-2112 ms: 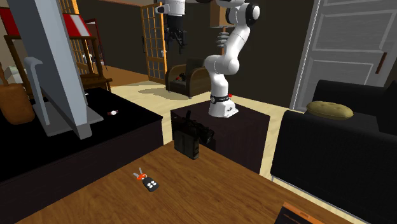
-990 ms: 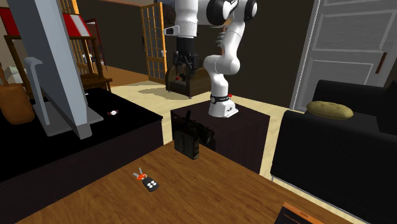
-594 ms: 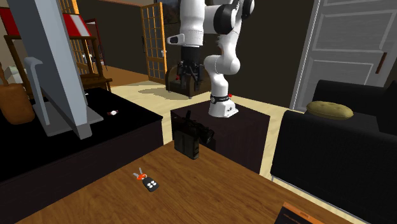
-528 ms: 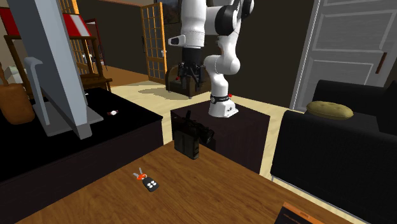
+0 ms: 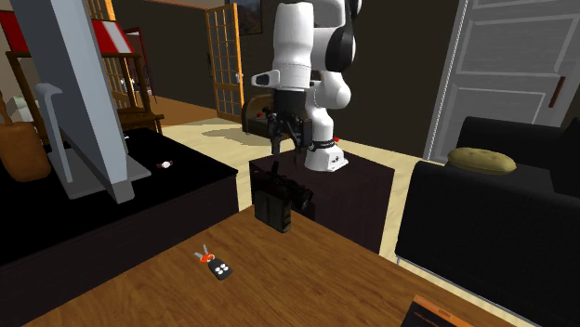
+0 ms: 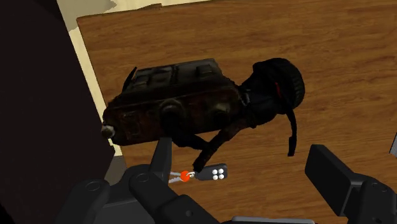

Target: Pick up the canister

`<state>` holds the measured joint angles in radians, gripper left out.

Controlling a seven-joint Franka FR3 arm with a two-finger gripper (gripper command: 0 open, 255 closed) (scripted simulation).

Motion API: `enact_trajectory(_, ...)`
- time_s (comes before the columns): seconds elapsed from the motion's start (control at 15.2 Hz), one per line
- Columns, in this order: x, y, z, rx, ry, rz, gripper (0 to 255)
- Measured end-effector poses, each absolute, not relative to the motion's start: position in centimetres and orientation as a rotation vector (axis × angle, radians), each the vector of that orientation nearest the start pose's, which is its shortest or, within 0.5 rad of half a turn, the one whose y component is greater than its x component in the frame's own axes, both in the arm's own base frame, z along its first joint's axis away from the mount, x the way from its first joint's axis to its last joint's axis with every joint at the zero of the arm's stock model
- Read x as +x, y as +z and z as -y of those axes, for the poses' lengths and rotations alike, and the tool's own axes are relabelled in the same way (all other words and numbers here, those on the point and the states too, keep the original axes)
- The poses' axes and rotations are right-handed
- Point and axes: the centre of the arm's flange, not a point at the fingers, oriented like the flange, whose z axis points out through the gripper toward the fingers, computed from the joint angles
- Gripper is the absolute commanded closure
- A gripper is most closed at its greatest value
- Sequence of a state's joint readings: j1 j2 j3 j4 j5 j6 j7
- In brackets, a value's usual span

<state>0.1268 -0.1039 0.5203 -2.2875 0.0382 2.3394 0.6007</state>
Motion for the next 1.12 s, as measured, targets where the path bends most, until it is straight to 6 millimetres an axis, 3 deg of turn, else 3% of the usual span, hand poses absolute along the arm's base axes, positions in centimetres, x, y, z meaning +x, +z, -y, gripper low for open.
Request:
enact_trajectory(0.33,42.8,38.5,-36.2,-3.035,-0.236,0.003,0)
enact_trajectory(0.86,43.5,34.6,-37.2,-3.027,-0.244,-0.005,0)
enact_trajectory(0.92,43.5,34.3,-37.2,-3.027,-0.244,-0.005,255)
enact_trajectory(1.12,43.5,34.2,-37.2,-3.027,-0.243,-0.005,255)
